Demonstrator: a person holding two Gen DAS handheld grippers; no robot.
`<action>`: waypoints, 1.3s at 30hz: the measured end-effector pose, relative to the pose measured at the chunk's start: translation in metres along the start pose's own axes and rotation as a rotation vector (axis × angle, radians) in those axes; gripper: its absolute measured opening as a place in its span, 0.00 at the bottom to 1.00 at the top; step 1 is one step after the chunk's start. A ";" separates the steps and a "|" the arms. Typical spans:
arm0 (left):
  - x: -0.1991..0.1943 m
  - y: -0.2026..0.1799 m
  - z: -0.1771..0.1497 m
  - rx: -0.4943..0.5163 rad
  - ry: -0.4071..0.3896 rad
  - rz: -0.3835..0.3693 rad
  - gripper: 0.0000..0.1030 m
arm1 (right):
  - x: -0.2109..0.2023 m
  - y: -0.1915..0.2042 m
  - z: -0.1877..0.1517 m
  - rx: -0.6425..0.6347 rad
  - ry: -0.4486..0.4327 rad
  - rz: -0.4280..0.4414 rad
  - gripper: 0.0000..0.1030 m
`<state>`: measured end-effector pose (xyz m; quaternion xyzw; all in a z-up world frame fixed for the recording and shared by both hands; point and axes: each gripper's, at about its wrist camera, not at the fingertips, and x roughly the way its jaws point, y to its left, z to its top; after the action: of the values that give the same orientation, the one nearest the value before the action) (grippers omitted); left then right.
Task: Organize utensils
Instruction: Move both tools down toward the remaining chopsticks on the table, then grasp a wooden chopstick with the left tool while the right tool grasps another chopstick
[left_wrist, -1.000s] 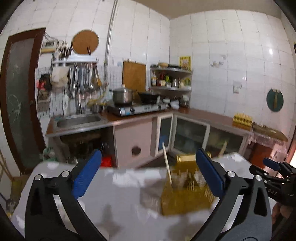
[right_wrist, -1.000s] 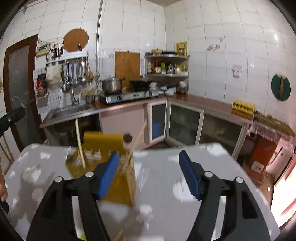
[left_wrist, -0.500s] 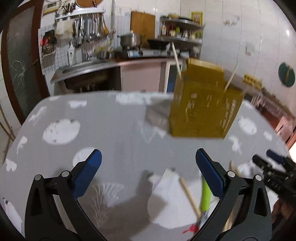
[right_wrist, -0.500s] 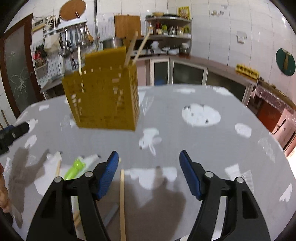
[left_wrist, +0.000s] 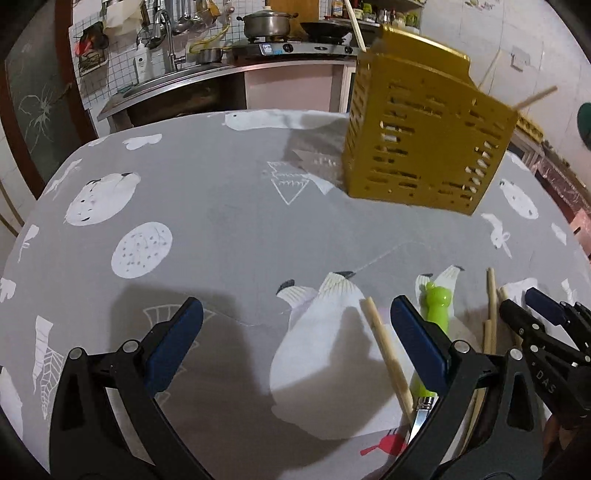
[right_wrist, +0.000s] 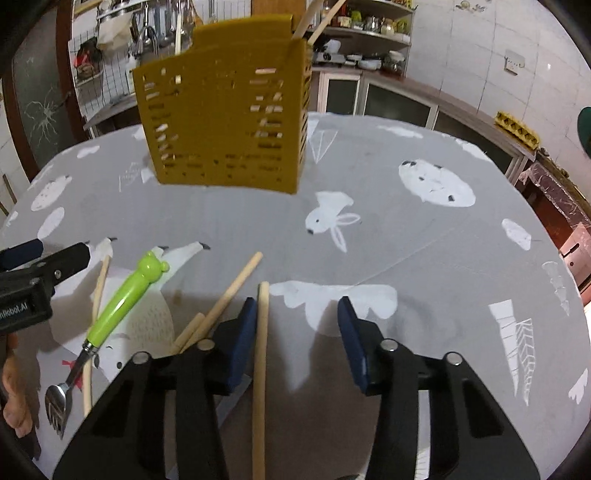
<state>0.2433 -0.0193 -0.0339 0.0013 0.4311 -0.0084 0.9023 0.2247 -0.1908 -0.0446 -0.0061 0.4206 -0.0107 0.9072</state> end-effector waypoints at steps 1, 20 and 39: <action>0.001 -0.001 0.000 0.001 0.006 0.001 0.95 | 0.001 0.002 -0.001 -0.008 0.002 -0.001 0.37; 0.013 -0.032 -0.004 -0.019 0.094 -0.038 0.62 | 0.000 -0.032 0.001 0.029 0.002 -0.035 0.07; 0.018 -0.038 0.008 -0.013 0.171 -0.097 0.08 | 0.003 -0.036 0.007 0.099 -0.017 -0.004 0.07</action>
<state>0.2604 -0.0576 -0.0425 -0.0246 0.5061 -0.0491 0.8607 0.2312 -0.2267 -0.0416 0.0378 0.4120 -0.0330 0.9098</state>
